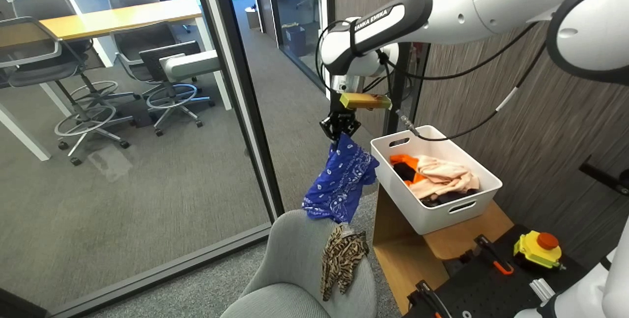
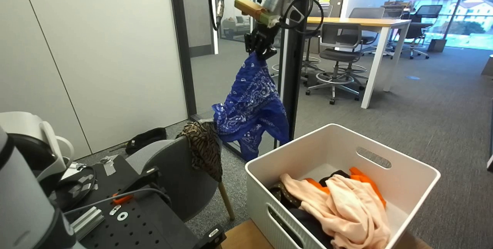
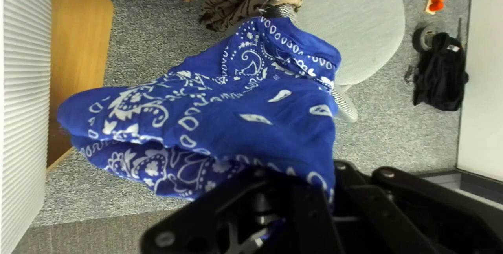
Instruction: Remove the blue bandana from the basket and put it on the chair.
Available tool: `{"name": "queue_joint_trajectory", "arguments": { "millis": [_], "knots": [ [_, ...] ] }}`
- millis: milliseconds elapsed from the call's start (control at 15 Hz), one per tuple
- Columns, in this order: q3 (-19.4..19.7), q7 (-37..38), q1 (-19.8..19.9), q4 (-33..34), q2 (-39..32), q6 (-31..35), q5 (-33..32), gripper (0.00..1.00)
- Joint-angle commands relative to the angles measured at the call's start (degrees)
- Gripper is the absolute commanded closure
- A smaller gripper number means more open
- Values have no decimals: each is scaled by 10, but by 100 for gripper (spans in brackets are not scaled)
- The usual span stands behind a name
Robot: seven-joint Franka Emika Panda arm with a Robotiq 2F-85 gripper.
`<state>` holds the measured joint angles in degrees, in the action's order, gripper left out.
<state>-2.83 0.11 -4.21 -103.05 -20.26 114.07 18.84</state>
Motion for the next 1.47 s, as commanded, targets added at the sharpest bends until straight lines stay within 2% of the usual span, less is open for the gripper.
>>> {"name": "queue_joint_trajectory", "arguments": {
  "millis": [0, 267, 600, 1067, 1400],
  "knots": [
    [4, 47, -9, 51, -66, 5, -58, 93],
    [0, 64, -11, 77, -101, -11, -86, 95],
    [-35, 44, -30, 50, -73, -42, -72, 94],
    [-104, 14, -76, 11, -37, -104, -50, 93],
    [-145, 0, -125, -14, -50, -124, -51, 94]
  ]
}}
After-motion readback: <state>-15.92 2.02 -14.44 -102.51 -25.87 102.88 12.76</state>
